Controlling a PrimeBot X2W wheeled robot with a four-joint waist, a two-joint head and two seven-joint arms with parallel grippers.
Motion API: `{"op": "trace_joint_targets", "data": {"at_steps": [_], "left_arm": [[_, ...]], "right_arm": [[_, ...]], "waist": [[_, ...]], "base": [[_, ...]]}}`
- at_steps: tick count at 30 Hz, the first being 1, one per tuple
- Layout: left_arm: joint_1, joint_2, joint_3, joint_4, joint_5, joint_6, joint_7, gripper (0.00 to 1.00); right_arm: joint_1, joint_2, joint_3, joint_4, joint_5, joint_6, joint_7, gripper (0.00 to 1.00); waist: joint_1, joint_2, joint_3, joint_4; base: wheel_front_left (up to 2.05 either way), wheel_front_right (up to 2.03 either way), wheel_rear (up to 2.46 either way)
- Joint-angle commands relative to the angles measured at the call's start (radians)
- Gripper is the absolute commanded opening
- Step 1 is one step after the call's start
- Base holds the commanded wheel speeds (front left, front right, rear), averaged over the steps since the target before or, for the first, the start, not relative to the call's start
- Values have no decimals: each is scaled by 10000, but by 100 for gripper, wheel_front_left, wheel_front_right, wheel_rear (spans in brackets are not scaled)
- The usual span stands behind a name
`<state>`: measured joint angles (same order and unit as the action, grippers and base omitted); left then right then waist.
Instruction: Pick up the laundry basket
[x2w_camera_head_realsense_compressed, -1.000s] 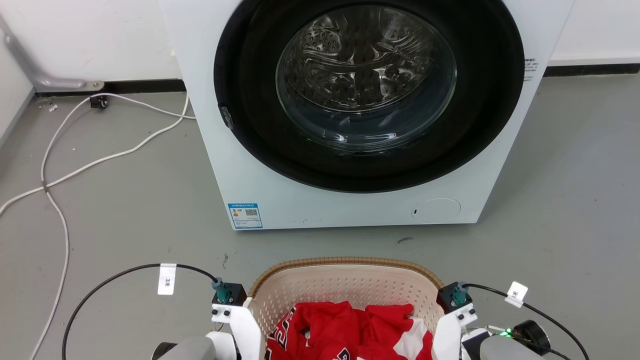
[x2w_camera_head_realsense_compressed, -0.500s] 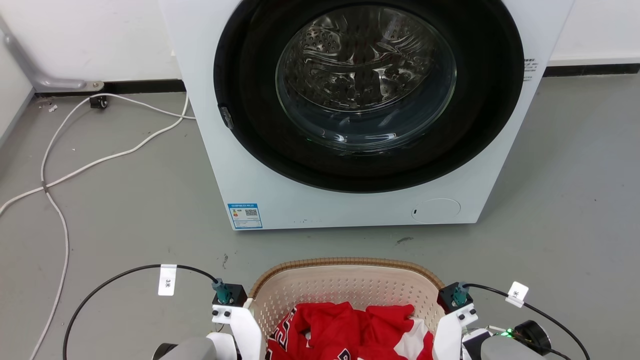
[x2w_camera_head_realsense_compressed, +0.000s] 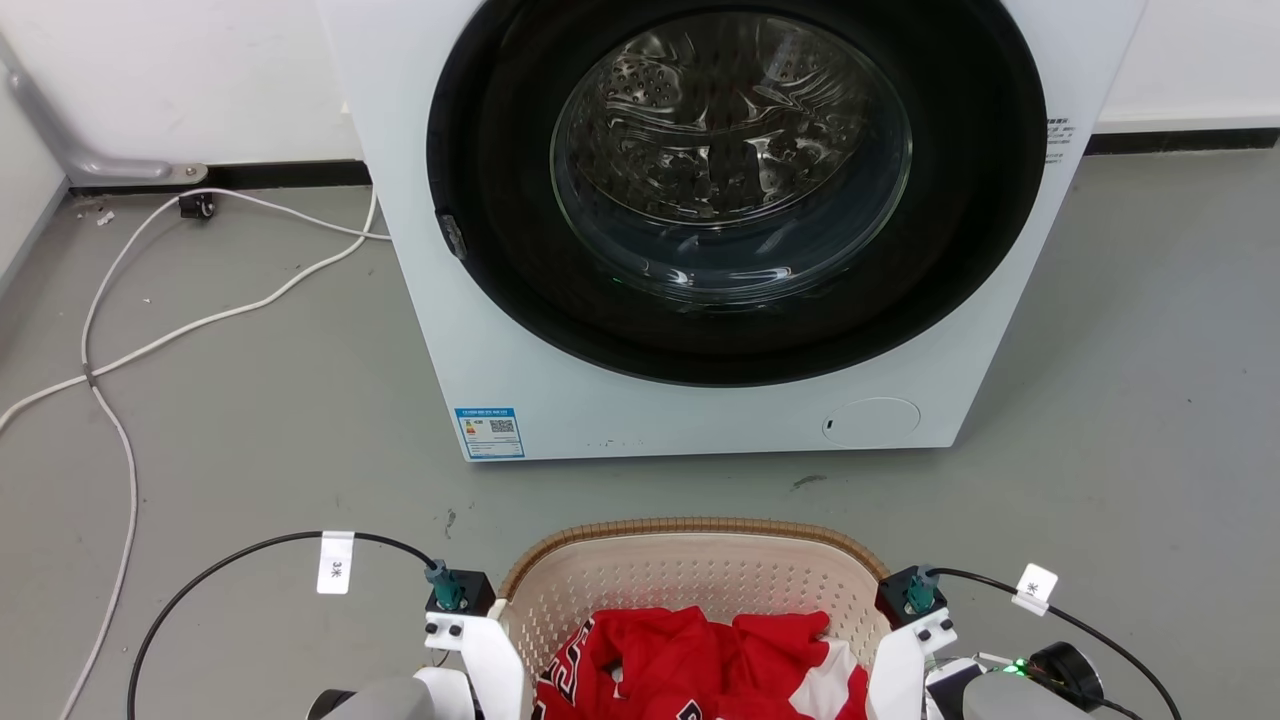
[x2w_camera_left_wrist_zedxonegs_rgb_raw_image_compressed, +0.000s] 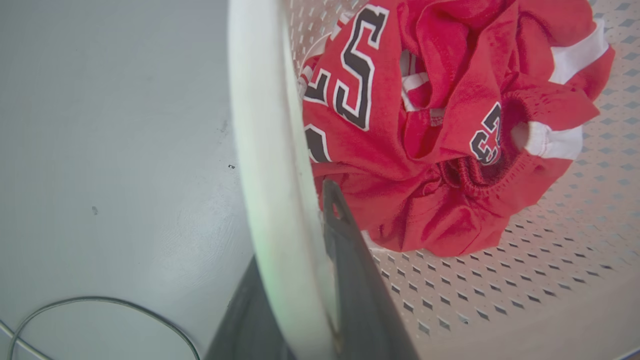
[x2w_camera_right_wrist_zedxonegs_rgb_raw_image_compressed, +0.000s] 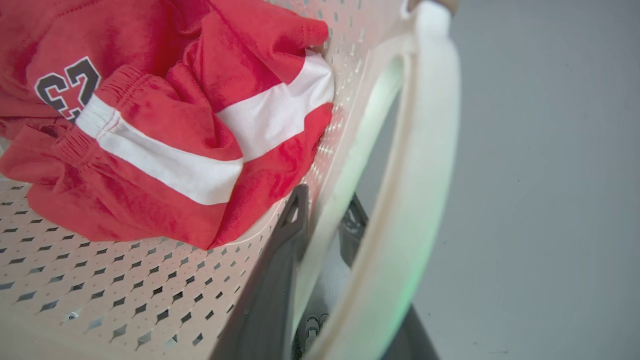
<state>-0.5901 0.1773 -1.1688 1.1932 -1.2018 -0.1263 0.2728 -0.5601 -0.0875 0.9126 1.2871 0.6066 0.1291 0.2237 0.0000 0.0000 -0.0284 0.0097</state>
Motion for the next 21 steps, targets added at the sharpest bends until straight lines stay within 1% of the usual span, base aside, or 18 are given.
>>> {"op": "trace_joint_targets", "data": {"at_steps": [1,21], "left_arm": [[-171,33,-33,-17,-47,-59,-59,0],[-178,92,-334,-18,-311,-59,-129,0]], "right_arm": [[-86,-67,93,16,11,28,4,0],[-26,-107,415,20,371,28,35,0]], "waist": [[0,0,-5,0],[0,0,-39,-4]], "base": [[0,0,0],[0,0,0]]}}
